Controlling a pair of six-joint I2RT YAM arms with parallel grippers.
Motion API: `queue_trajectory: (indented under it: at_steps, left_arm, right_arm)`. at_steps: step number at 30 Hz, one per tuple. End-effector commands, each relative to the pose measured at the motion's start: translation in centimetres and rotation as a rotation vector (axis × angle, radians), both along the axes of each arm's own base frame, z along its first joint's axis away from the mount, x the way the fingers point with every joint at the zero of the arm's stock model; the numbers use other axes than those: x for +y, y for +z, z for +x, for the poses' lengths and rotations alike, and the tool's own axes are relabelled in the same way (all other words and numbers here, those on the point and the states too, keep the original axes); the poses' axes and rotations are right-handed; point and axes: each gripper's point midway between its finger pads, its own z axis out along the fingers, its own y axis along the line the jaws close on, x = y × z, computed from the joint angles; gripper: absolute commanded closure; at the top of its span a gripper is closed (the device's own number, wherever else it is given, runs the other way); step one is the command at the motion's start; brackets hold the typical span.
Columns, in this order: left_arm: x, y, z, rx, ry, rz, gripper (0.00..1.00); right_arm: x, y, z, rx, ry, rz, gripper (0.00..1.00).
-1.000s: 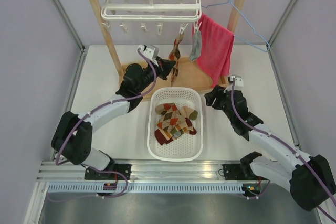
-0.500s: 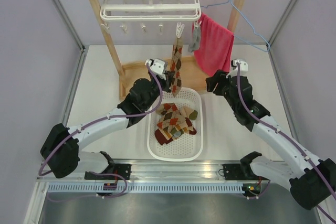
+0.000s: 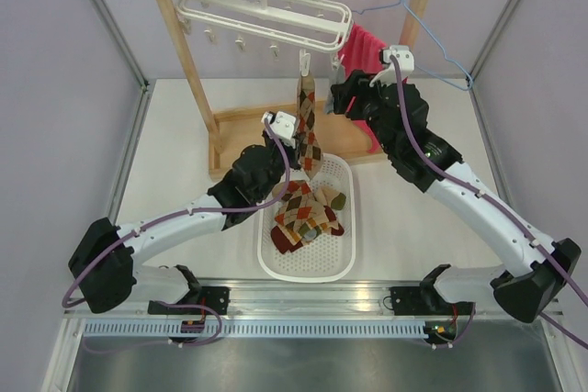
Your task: Remove the socks clipped to the hanger
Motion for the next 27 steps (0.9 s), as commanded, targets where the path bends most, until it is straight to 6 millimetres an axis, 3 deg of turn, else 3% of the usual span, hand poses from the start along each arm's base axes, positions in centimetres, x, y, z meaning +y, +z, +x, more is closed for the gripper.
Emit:
queue_trajectory:
  at_steps: [1,2,5,7,17,27]
  left_arm:
    - [0.4,1.8,0.0,-0.031,0.022,0.01,0.98]
    - [0.3,1.8,0.0,-0.031,0.018,0.01,0.98]
    - [0.1,2.1,-0.3,-0.037,-0.01,0.005,0.98]
    - [0.0,2.5,-0.8,-0.027,-0.028,-0.031,0.98]
    - [0.8,4.3,-2.1,-0.009,-0.049,-0.054,0.98]
    - [1.2,6.5,-5.0,0.034,-0.16,-0.088,0.98]
  right_arm:
    - [1.2,3.5,0.2,-0.068,0.02,0.013,0.36]
    - [1.4,4.7,0.2,-0.089,0.019,0.012,0.36]
    - [2.6,5.6,0.5,-0.106,0.034,0.007,0.35]
    - [4.0,5.5,0.6,-0.106,0.081,0.007,0.36]
    - [7.3,6.4,-0.8,-0.17,0.263,0.091,0.36]
    - [8.1,8.3,-2.4,-0.242,0.354,0.149,0.35]
